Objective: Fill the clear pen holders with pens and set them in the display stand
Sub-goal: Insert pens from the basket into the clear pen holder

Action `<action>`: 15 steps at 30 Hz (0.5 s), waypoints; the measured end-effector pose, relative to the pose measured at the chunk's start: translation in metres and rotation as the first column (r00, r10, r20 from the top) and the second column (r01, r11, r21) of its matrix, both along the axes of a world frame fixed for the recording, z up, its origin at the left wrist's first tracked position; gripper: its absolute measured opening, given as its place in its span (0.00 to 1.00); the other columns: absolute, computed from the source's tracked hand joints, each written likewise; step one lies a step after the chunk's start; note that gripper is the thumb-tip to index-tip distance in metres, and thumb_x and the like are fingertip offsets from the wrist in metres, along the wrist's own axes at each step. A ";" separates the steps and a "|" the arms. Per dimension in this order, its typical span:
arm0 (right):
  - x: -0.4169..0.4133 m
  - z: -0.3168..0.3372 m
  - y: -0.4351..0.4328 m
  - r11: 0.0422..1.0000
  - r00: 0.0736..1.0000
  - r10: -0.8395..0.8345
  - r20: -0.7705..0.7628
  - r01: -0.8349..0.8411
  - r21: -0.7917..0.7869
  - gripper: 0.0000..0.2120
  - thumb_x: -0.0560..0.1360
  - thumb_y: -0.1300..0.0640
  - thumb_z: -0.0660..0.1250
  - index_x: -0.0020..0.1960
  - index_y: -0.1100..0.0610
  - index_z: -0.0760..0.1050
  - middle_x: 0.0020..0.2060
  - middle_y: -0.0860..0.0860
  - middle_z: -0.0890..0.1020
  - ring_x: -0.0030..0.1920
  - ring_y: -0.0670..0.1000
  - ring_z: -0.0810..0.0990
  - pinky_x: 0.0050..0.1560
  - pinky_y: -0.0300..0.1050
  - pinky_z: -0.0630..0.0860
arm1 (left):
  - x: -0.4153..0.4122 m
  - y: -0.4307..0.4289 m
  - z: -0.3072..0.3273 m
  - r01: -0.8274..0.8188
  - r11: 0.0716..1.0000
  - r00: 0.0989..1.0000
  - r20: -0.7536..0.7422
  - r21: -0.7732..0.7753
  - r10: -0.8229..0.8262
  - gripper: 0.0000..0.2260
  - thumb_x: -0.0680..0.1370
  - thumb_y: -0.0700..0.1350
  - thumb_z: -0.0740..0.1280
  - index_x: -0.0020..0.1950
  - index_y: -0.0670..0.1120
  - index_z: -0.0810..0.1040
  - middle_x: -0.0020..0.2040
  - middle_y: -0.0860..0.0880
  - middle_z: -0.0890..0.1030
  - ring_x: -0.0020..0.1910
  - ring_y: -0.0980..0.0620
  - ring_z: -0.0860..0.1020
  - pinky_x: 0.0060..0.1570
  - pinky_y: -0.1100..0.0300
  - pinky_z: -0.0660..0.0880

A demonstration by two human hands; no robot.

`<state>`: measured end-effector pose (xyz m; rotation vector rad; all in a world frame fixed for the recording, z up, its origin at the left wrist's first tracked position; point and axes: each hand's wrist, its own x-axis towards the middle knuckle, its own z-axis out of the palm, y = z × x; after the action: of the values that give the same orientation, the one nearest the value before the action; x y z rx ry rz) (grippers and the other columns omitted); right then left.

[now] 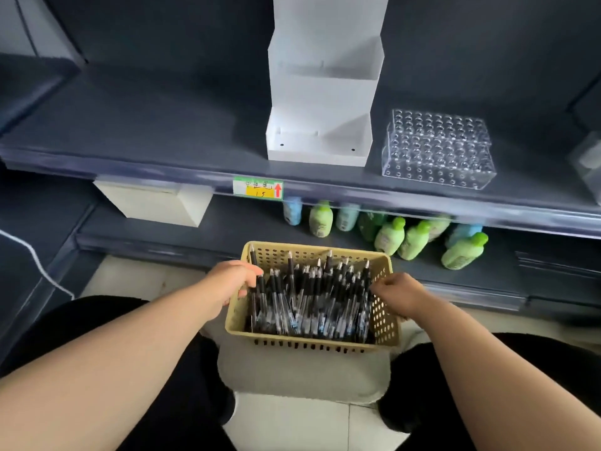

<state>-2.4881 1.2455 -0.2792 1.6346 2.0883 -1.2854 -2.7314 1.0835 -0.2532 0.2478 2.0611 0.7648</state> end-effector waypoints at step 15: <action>0.003 -0.014 -0.008 0.994 0.997 0.073 0.006 -0.073 0.084 0.10 0.74 0.50 0.64 0.47 0.55 0.80 0.36 0.47 0.78 0.38 0.49 0.76 0.39 0.40 0.70 | 0.004 0.021 -0.036 0.308 0.927 0.923 -0.170 -0.212 -0.346 0.14 0.74 0.37 0.62 0.58 0.39 0.78 0.59 0.41 0.78 0.51 0.46 0.75 0.56 0.56 0.72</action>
<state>-2.4849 1.2375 -0.2933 1.5758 2.2064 -1.1875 -2.7272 1.1046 -0.2896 0.5736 2.1893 0.3536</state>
